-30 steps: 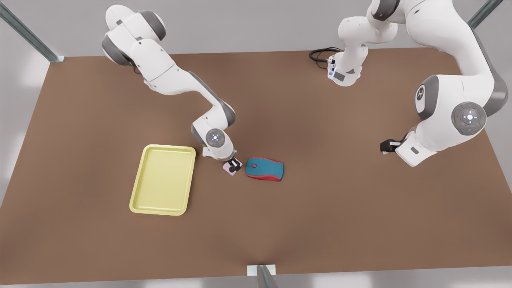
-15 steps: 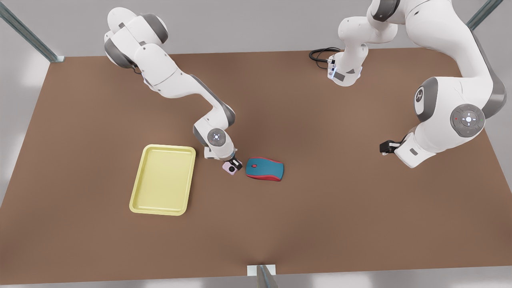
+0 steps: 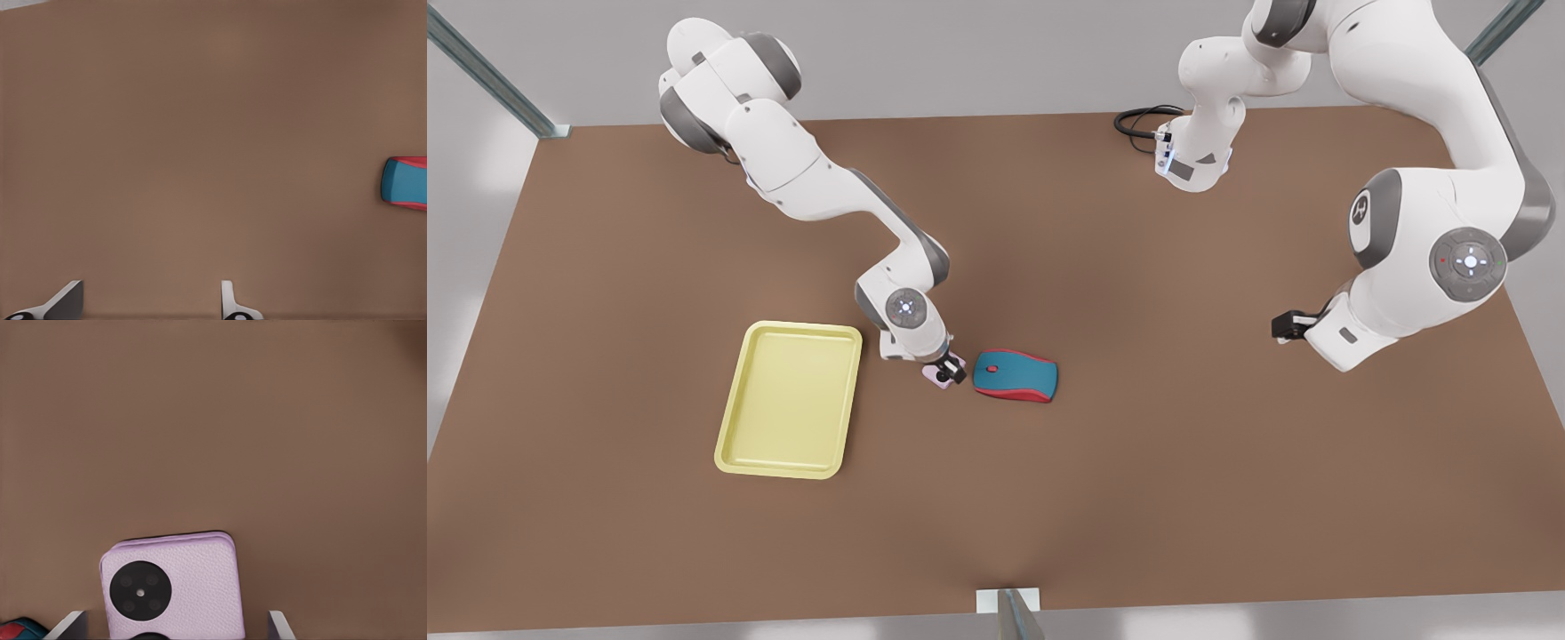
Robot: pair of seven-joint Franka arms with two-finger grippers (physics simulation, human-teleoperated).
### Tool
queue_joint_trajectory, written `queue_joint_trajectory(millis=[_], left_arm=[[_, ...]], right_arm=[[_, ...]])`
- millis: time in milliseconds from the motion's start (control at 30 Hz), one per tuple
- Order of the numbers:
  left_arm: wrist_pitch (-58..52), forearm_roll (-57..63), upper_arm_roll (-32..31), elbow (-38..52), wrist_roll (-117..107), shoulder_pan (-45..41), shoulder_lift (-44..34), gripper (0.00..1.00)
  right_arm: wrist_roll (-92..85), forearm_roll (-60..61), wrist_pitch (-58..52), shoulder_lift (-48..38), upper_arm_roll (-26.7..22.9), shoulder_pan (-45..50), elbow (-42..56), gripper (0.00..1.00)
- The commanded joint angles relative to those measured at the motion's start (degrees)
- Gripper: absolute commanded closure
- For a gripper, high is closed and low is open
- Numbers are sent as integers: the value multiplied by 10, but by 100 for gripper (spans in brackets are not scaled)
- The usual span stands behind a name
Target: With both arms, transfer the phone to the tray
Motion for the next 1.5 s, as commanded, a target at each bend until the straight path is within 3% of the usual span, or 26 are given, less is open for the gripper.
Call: queue_joint_trajectory(millis=[0,567,667,733,833,900,1133,1300,1467], left_arm=[[0,1,0,0,1,0,-1,0],[-1,0,0,0,-2,0,-1,0],[-3,-1,0,0,-5,0,-2,0],[-2,-1,0,0,-5,0,-2,0],[-2,-1,0,0,-5,0,-1,0],[-2,-1,0,0,-5,0,-1,0],[-3,-1,0,0,-6,0,-2,0],[-5,-1,-4,1,-15,0,-5,0],[-6,-1,-5,0,-18,0,-5,0]], right_arm=[[-14,4,1,0,0,0,2,0],[-18,2,2,22,-1,3,9,0],[-20,-3,1,22,-1,3,9,5],[-24,-5,1,22,-1,3,9,14],[-24,-5,1,22,-1,3,8,14],[-25,-5,-1,20,-1,3,8,20],[-25,-5,-5,14,-1,1,6,20],[-67,-4,-28,-27,-1,-29,-9,19],[-197,-4,-31,-80,0,-114,-87,19]])
